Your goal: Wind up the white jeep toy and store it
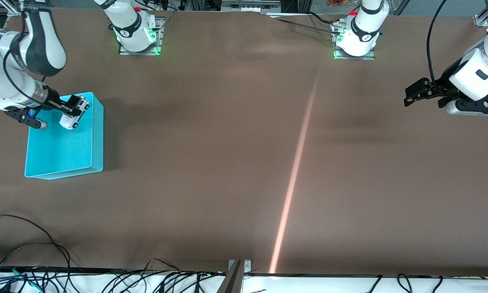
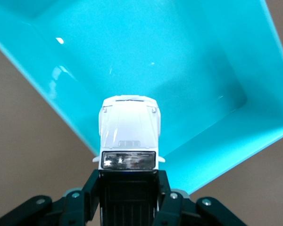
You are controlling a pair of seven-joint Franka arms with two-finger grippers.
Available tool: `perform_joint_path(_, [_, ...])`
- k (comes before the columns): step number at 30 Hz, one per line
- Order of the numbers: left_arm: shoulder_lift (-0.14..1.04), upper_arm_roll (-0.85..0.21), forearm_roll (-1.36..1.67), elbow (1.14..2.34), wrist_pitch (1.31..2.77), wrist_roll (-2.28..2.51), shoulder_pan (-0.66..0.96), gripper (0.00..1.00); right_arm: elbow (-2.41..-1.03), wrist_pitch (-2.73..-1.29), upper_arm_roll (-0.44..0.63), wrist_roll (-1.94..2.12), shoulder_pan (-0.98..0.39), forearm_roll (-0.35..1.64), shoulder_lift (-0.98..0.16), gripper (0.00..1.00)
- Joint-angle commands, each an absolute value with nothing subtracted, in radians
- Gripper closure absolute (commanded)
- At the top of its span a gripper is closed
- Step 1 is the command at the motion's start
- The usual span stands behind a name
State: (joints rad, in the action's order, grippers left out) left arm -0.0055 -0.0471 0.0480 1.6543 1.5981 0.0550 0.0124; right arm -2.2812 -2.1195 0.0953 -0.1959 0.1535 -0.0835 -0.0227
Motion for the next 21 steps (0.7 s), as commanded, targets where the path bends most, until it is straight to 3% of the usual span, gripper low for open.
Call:
perform_joint_path(1, [-0.003,-0.048,0.064,1.646,1.601,0.043,0.006,0.0,-2.244,-2.173,0.162,-0.016,0.158,-0.144,-0.112,1.0])
perform_joint_path(11, [-0.003,-0.048,0.064,1.646,1.6,0.043,0.006,0.0,-2.249,-2.39,0.209,0.02,0.172,-0.209,-0.278,1.0])
perform_joint_path(21, [-0.003,-0.048,0.064,1.646,1.601,0.043,0.008,0.0,-2.249,-2.424,0.209,0.012,0.184,-0.207,-0.347,1.0])
